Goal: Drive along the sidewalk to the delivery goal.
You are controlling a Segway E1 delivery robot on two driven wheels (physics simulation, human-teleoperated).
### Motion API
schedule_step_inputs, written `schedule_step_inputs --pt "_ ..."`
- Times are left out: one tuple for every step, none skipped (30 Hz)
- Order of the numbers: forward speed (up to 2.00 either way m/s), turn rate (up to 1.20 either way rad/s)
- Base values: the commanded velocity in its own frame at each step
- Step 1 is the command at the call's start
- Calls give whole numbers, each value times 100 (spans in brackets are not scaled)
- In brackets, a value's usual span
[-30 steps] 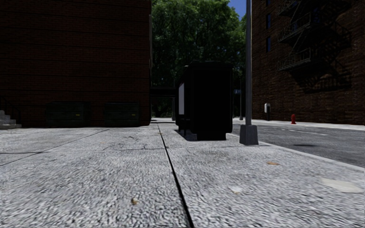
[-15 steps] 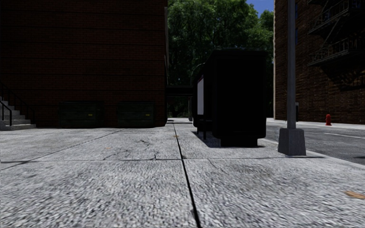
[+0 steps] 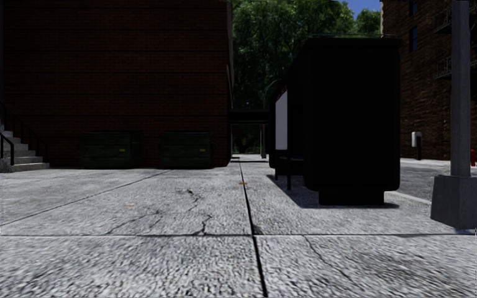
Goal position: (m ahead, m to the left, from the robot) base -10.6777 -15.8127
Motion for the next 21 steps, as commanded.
schedule_step_inputs --pt "200 10" --pt "200 10" --pt "200 3" --pt "200 0" --pt "200 0" --pt "200 0" --pt "200 0" --pt "200 0" --pt "200 0" --pt "200 0" --pt "200 0" --pt "200 0" --pt "200 0" --pt "200 0" --pt "200 0" --pt "200 0" --pt "200 0" --pt "200 0" --pt "200 0" --pt "200 0" --pt "200 0"
